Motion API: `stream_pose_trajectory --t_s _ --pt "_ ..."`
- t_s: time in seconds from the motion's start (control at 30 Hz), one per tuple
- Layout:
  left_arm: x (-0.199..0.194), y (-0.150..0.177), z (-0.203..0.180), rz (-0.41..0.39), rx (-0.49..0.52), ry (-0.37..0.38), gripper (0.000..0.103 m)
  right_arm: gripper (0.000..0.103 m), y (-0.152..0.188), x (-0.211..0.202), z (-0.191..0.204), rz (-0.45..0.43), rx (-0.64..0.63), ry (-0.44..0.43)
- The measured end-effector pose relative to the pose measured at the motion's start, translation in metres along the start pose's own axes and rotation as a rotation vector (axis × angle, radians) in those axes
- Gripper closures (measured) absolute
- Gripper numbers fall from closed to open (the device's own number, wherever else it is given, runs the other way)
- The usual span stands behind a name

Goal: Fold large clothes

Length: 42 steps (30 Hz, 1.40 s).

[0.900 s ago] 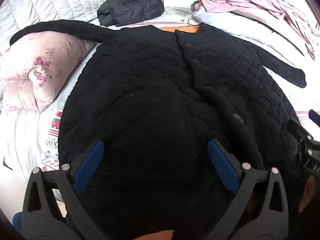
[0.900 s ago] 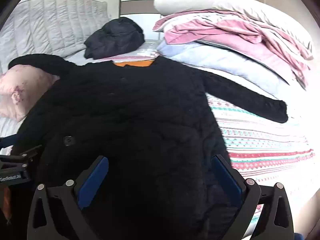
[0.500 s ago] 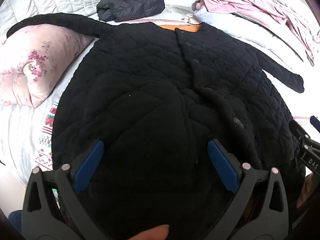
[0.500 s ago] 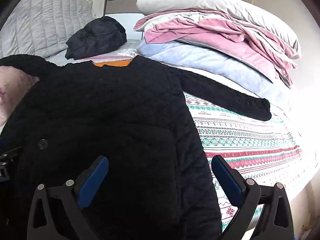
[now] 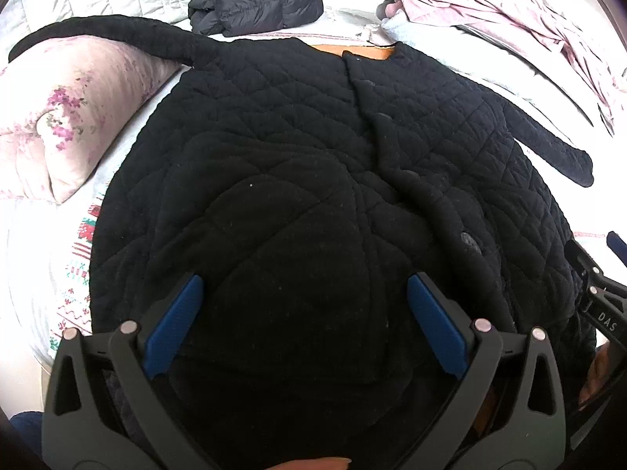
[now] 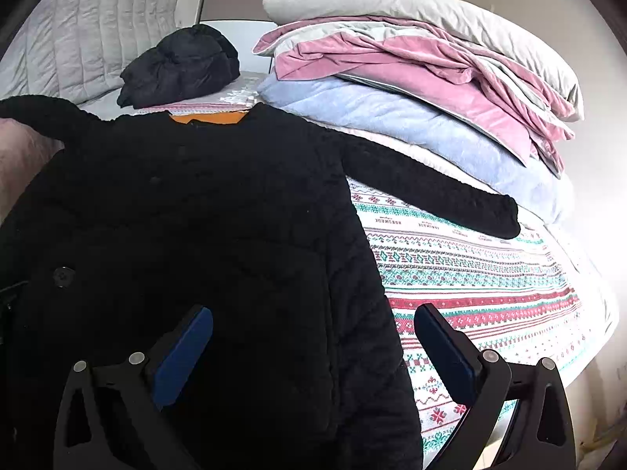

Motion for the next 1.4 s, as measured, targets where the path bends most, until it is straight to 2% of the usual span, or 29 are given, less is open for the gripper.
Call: stream_pose_trajectory --t_s 0.2,0.43,0.5,0.53,0.6,0.67,0.73,0.87,0.97,1.03,1.1,1.17,1.23,1.27,1.3,1.33,1.37,1.4 --pt "-0.006 -0.002 0.003 -0.006 -0.008 0.036 0.000 0.000 0.008 0.015 -0.002 0.047 -0.008 -0.105" --pt "-0.024 -0.005 0.019 0.004 -0.041 0.074 0.000 0.000 0.020 0.013 -0.036 0.061 0.110 -0.220" --pt "-0.035 -0.004 0.035 -0.010 -0.074 0.080 0.000 0.000 0.032 0.006 -0.047 0.054 0.141 -0.269" --pt "-0.039 -0.002 0.042 0.012 -0.082 0.074 0.000 0.000 0.041 -0.001 -0.055 0.038 0.154 -0.277" --pt "-0.051 0.008 0.063 0.042 -0.114 0.109 0.000 0.000 0.057 -0.013 -0.065 0.009 0.166 -0.267" --pt "-0.065 0.019 0.079 0.013 -0.122 0.139 0.000 0.000 0.079 -0.025 -0.076 -0.002 0.175 -0.299" --pt "-0.083 0.037 0.100 -0.051 -0.119 0.110 0.000 0.000 0.097 -0.033 -0.080 0.008 0.183 -0.346" --pt "-0.092 0.076 0.111 -0.032 -0.062 0.096 0.000 0.000 0.135 -0.055 -0.071 0.067 0.104 -0.393" --pt "-0.096 0.112 0.106 -0.025 0.065 0.074 0.000 0.000 0.154 -0.071 -0.061 0.111 -0.009 -0.376" --pt "-0.092 0.126 0.103 -0.012 0.150 0.026 0.000 0.000 0.163 -0.076 -0.055 0.132 -0.061 -0.369" --pt "-0.083 0.131 0.098 -0.021 0.199 -0.055 0.000 0.000 0.171 -0.073 -0.047 0.174 -0.109 -0.370" --pt "-0.073 0.127 0.092 -0.052 0.210 -0.063 0.000 0.000 0.172 -0.064 -0.036 0.208 -0.132 -0.350" --pt "-0.062 0.123 0.085 -0.046 0.245 -0.088 0.000 0.001 0.167 -0.058 -0.028 0.200 -0.136 -0.351" --pt "-0.059 0.122 0.087 -0.035 0.251 -0.111 0.000 0.011 0.162 -0.055 -0.027 0.195 -0.114 -0.356" --pt "-0.055 0.119 0.088 -0.034 0.240 -0.128 0.002 0.039 0.157 -0.052 -0.029 0.192 -0.086 -0.360" --pt "-0.055 0.115 0.091 -0.030 0.225 -0.132 0.009 0.058 0.152 -0.048 -0.032 0.188 -0.045 -0.384" --pt "-0.053 0.106 0.095 -0.026 0.185 -0.141 0.021 0.089 0.146 -0.044 -0.040 0.178 0.008 -0.396" --pt "-0.050 0.097 0.099 -0.027 0.148 -0.149 0.033 0.093 0.141 -0.041 -0.047 0.159 0.042 -0.398"
Point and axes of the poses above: each gripper's, at about its wrist camera, not at the fingertips, and x roughly the way its jaws point, z to its left, y to its underside, the point moved 4 cm from there along x, roughly the way its jaws point, and after that the axes turned 13 degrees about -x, right-handed, at the moved point
